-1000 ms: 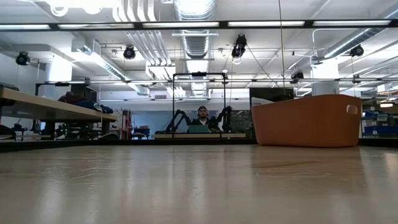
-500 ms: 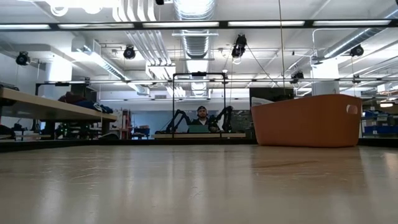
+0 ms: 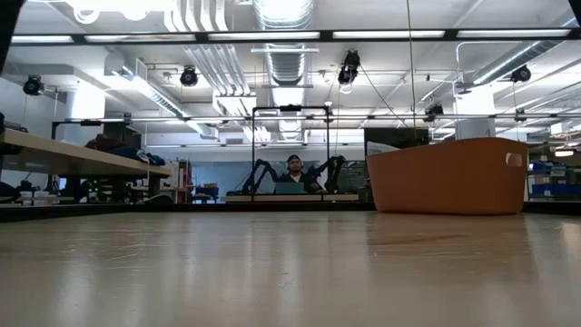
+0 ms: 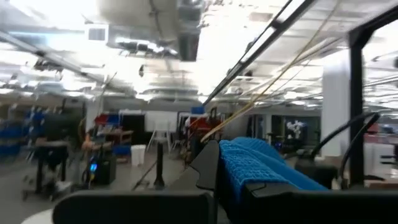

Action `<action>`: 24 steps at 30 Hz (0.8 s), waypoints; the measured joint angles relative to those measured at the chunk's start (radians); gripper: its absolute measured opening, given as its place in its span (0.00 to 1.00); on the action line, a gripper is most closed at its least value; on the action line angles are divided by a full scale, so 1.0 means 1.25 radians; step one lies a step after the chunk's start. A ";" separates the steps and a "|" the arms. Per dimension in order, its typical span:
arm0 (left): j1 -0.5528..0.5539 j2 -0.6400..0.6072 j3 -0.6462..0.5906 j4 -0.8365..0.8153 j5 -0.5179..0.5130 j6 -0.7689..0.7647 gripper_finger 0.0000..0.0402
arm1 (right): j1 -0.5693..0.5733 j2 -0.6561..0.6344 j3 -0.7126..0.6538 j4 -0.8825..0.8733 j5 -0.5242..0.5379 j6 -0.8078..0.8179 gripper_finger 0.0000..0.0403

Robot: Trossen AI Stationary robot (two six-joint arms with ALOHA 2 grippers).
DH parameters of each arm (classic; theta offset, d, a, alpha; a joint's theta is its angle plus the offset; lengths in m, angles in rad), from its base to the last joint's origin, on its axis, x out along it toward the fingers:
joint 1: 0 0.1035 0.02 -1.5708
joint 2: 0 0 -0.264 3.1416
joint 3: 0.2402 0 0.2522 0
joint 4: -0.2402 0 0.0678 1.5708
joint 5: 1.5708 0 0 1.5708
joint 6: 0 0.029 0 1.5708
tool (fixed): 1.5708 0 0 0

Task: Roll bandage
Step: Roll the blue bandage

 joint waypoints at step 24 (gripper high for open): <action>0.076 -0.091 -0.041 0.027 -0.007 -0.067 0.00 | 0.018 0.015 -0.001 -0.072 0.125 -0.027 0.01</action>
